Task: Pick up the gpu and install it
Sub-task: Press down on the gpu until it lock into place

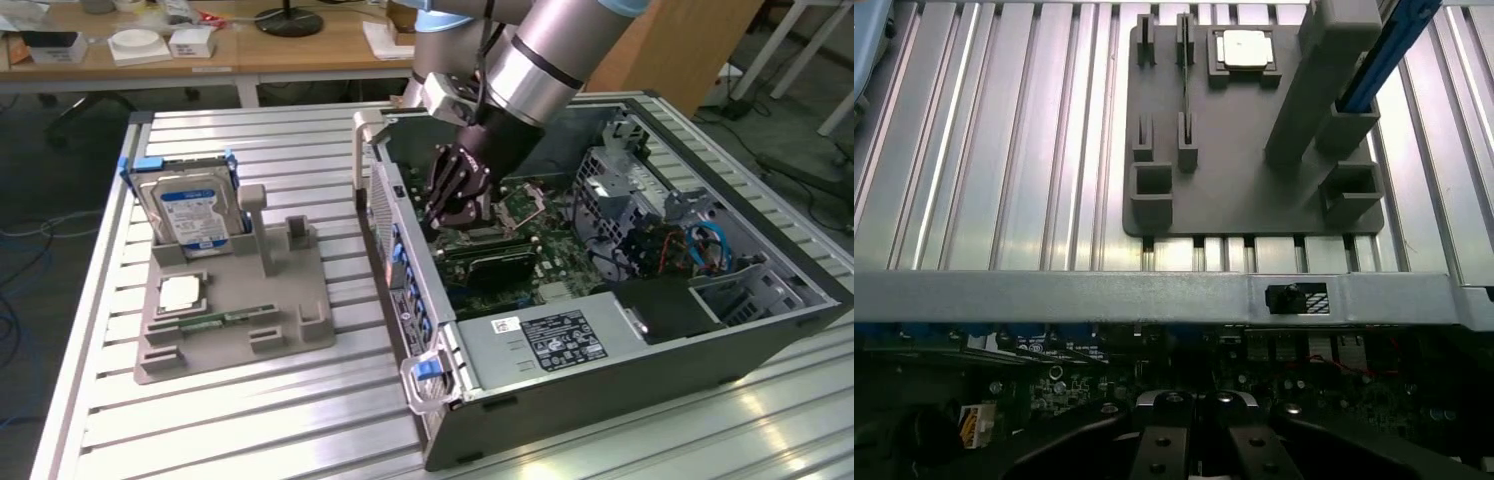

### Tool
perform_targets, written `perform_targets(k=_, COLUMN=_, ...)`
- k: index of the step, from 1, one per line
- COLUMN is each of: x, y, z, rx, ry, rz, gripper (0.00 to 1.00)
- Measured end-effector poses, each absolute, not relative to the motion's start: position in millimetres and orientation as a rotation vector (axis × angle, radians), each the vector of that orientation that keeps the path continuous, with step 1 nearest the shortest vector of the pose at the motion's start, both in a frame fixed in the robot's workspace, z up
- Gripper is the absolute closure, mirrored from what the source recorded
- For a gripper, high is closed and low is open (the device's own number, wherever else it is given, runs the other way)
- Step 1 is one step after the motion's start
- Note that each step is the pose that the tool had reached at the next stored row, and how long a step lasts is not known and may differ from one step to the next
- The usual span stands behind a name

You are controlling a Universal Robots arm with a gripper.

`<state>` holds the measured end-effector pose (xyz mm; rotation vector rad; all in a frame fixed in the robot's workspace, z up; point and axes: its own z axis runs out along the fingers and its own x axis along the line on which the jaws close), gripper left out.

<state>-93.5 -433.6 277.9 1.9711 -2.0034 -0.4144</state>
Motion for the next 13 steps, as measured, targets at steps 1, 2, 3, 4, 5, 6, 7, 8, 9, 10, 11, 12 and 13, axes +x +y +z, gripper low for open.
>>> perform_targets(k=1, x=-93.6, y=-433.7, z=277.8, rx=1.971, ry=-2.004, rz=-0.414, gripper=0.9)
perform_targets(k=2, x=-93.7, y=-434.0, z=277.7, rx=1.971, ry=-2.004, rz=-0.415, gripper=0.9)
perform_targets(k=3, x=-93.8, y=-434.3, z=277.7, rx=1.971, ry=-2.004, rz=-0.415, gripper=0.9)
perform_targets(k=4, x=-94.0, y=-434.7, z=277.7, rx=1.971, ry=-2.004, rz=-0.415, gripper=0.9)
perform_targets(k=5, x=-94.6, y=-435.9, z=277.8, rx=1.971, ry=-2.003, rz=-0.414, gripper=0.9)
perform_targets(k=6, x=-94.9, y=-436.3, z=277.8, rx=1.972, ry=-2.003, rz=-0.414, gripper=0.9)
perform_targets(k=7, x=-95.2, y=-436.4, z=277.7, rx=1.972, ry=-2.003, rz=-0.414, gripper=0.9)
perform_targets(k=8, x=-95.5, y=-436.4, z=277.7, rx=1.971, ry=-2.003, rz=-0.414, gripper=0.9)
perform_targets(k=9, x=-95.7, y=-436.5, z=277.7, rx=1.971, ry=-2.003, rz=-0.414, gripper=0.9)
perform_targets(k=10, x=-95.9, y=-436.6, z=277.7, rx=1.971, ry=-2.003, rz=-0.414, gripper=0.9)
perform_targets(k=11, x=-96.0, y=-436.9, z=277.8, rx=1.971, ry=-2.003, rz=-0.414, gripper=0.9)
perform_targets(k=12, x=-96.2, y=-437.4, z=277.8, rx=1.971, ry=-2.003, rz=-0.414, gripper=0.9)
perform_targets(k=13, x=-96.1, y=-438.0, z=277.7, rx=1.971, ry=-2.003, rz=-0.414, gripper=0.9)
